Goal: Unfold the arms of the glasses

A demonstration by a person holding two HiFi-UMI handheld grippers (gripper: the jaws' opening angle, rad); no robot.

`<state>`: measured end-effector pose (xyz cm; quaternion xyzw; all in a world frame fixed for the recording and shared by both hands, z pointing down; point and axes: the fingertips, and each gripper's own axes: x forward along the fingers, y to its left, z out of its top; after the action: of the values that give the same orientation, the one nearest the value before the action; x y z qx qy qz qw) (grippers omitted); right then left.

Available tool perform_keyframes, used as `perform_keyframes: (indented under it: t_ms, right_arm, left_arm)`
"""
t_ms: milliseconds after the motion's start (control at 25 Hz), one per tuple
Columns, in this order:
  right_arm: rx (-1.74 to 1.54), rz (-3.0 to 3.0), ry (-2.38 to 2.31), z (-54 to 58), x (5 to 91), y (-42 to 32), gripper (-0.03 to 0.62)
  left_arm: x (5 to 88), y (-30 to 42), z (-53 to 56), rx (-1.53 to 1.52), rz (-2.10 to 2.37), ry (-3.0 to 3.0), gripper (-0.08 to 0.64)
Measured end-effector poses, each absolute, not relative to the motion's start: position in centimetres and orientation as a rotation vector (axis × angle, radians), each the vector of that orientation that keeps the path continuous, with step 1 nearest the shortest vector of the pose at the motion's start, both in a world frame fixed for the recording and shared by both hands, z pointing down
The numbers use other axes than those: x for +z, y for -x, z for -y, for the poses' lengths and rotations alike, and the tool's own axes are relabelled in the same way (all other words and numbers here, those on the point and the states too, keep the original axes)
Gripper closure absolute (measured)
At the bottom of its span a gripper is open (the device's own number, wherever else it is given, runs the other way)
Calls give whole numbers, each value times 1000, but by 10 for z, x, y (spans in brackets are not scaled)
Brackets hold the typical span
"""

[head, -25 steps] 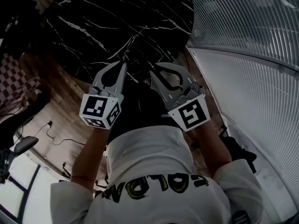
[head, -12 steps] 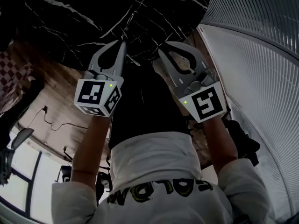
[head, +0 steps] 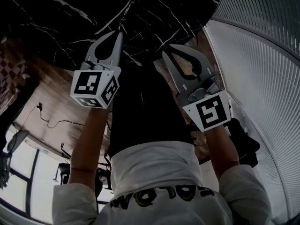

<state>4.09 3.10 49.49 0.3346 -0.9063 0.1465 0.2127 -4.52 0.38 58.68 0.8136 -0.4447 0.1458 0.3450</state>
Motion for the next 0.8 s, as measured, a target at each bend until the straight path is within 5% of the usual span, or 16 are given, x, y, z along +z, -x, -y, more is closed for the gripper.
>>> perform_keyframes:
  t_ms: [800]
  right_arm:
    - [358,2518,-987,-17,481,-56,571]
  left_arm:
    - [585,51,5,426,1224,-2150,495]
